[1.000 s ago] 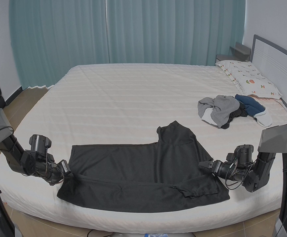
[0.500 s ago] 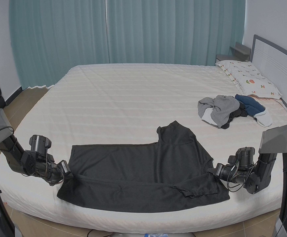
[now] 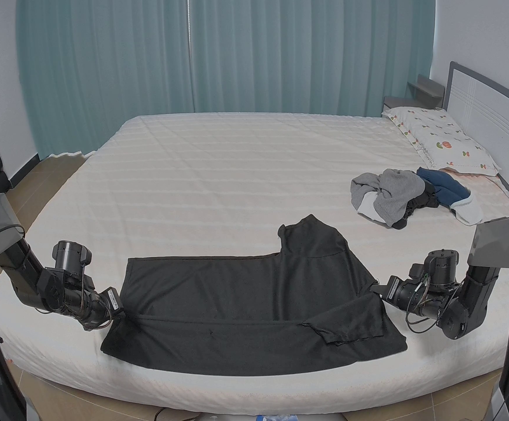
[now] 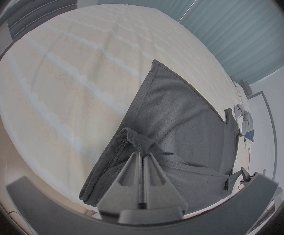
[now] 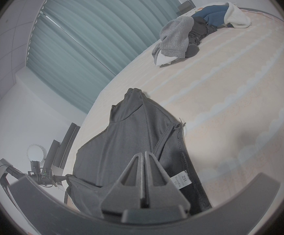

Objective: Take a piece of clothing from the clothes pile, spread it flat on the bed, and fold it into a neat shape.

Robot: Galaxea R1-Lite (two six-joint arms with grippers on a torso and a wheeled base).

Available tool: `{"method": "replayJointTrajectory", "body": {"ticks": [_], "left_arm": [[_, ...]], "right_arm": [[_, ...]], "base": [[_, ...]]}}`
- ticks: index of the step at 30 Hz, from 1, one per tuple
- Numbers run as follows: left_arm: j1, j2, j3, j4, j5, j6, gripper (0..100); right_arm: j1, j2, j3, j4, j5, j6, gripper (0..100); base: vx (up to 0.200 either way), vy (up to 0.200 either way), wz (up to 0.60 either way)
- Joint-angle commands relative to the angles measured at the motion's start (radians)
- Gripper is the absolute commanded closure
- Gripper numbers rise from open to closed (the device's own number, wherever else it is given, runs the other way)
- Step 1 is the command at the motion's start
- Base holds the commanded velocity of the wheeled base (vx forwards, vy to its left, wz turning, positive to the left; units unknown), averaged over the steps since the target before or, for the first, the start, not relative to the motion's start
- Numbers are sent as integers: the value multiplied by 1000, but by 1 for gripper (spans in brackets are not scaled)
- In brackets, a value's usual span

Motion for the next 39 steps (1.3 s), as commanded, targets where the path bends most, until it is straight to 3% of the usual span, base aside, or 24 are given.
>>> {"method": "replayJointTrajectory", "body": {"ticks": [1, 22, 23, 25, 26, 31, 36, 39], "left_arm": [[4, -1, 0, -1, 1, 0, 100], [4, 31, -19, -2, 1, -11, 100], [4, 34, -20, -2, 1, -11, 0], [4, 39, -22, -4, 3, -9, 0], [6, 42, -22, -7, 3, -11, 0], [18, 34, -40, -8, 7, -25, 0], [20, -16, -22, -7, -5, -31, 0], [15, -73, 8, -11, -59, -32, 0]], "right_arm": [[3, -9, -6, 0, 0, 4, 100], [23, 51, -55, -2, -31, 5, 100], [25, 57, -55, -2, -31, 5, 100], [25, 66, -57, -5, -29, 7, 100], [25, 66, -55, -6, -29, 7, 0], [14, 30, -35, -9, -31, 25, 0], [14, -79, 26, -9, -29, 151, 0], [22, -136, 78, -9, -27, 224, 0]], "base": [[0, 0, 0], [0, 0, 0], [0, 0, 0], [0, 0, 0], [0, 0, 0], [0, 0, 0], [0, 0, 0], [0, 0, 0]]}}
